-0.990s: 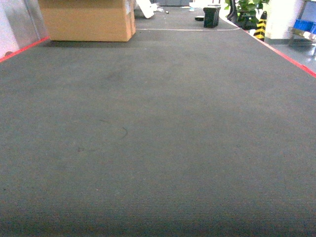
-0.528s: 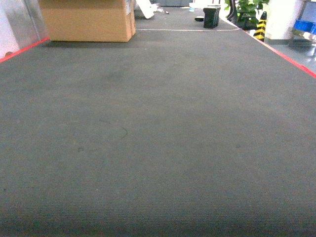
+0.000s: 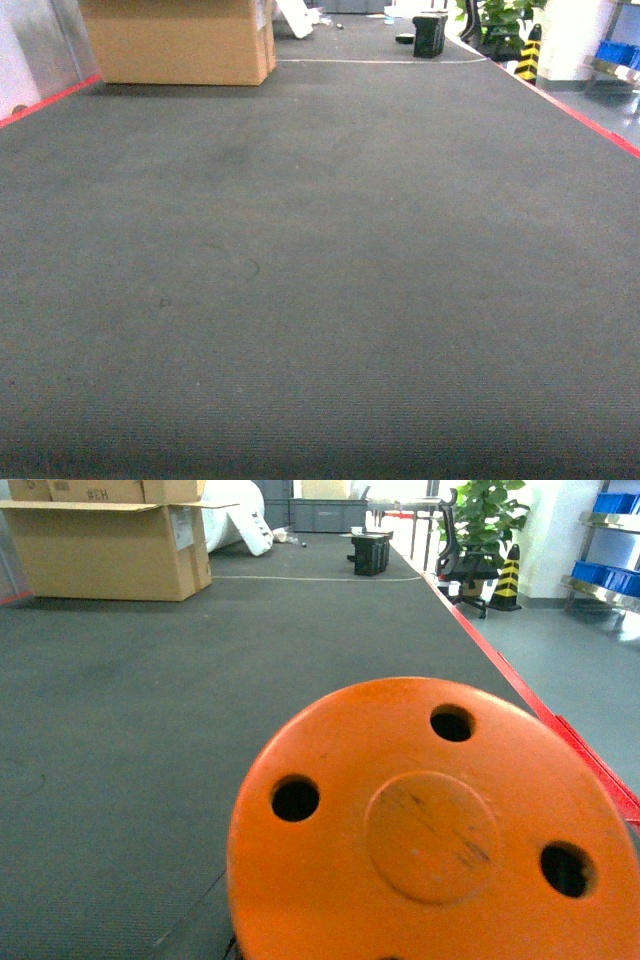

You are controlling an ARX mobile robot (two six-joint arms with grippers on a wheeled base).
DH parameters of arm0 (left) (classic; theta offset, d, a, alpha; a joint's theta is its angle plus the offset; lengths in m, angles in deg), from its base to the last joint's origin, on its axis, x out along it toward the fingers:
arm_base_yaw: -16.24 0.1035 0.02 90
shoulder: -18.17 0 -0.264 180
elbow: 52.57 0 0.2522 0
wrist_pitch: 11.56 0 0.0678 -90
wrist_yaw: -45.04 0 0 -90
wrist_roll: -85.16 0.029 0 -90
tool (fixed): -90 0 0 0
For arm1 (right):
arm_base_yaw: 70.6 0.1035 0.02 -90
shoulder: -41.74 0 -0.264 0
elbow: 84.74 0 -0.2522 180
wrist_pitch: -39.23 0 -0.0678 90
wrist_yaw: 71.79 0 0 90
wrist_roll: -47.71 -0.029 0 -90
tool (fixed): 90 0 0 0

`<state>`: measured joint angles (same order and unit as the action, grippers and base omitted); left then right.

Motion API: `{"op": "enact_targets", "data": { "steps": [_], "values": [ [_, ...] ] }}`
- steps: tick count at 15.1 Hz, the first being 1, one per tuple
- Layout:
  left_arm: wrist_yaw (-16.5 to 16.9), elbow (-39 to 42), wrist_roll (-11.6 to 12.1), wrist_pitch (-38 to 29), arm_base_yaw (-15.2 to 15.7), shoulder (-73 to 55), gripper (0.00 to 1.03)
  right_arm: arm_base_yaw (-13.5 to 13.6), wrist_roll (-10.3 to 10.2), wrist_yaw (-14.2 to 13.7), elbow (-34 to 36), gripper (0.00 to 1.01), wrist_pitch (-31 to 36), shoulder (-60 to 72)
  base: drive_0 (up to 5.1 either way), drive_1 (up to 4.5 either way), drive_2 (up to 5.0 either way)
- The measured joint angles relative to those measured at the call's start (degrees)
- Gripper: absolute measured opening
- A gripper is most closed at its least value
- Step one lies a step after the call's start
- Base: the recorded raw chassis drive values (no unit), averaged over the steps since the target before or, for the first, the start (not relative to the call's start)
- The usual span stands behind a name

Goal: Sort blue parts and orange caps into right shelf containers

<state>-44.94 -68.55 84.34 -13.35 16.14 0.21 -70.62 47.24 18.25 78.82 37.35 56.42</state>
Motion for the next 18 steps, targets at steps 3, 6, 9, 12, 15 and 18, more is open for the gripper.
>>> {"op": "enact_targets", "data": {
  "steps": [3, 6, 9, 12, 15, 18],
  "values": [
    [-0.1, 1.6, 0.0, 2.1, 0.0, 4.5, 0.42, 0.0, 0.1, 0.0, 1.9, 0.45, -1.1, -3.8, 0.0, 0.00, 0.0],
    [-0.2, 1.6, 0.0, 5.2, 0.0, 7.4, 0.42, 0.0, 0.1, 0.0, 1.9, 0.45, -12.6, -13.7, 0.0, 0.00, 0.0],
    [-0.1, 1.5, 0.0, 10.0, 0.0, 11.2, 0.42, 0.0, 0.1, 0.0, 1.9, 0.45, -12.4, -14.4, 0.0, 0.00, 0.0],
    [-0.1, 1.4, 0.0, 15.6, 0.0, 17.3, 0.42, 0.0, 0.1, 0.1, 1.9, 0.45, -12.1, -14.4, 0.0, 0.00, 0.0],
    [0.0, 1.6, 0.0, 15.9, 0.0, 17.3, 0.42, 0.0, 0.1, 0.0, 1.9, 0.45, -12.2, -14.4, 0.0, 0.00, 0.0],
    [0.0, 1.6, 0.0, 16.0, 0.0, 17.3, 0.42, 0.0, 0.1, 0.0, 1.9, 0.45, -12.2, -14.4, 0.0, 0.00, 0.0]
  ]
}}
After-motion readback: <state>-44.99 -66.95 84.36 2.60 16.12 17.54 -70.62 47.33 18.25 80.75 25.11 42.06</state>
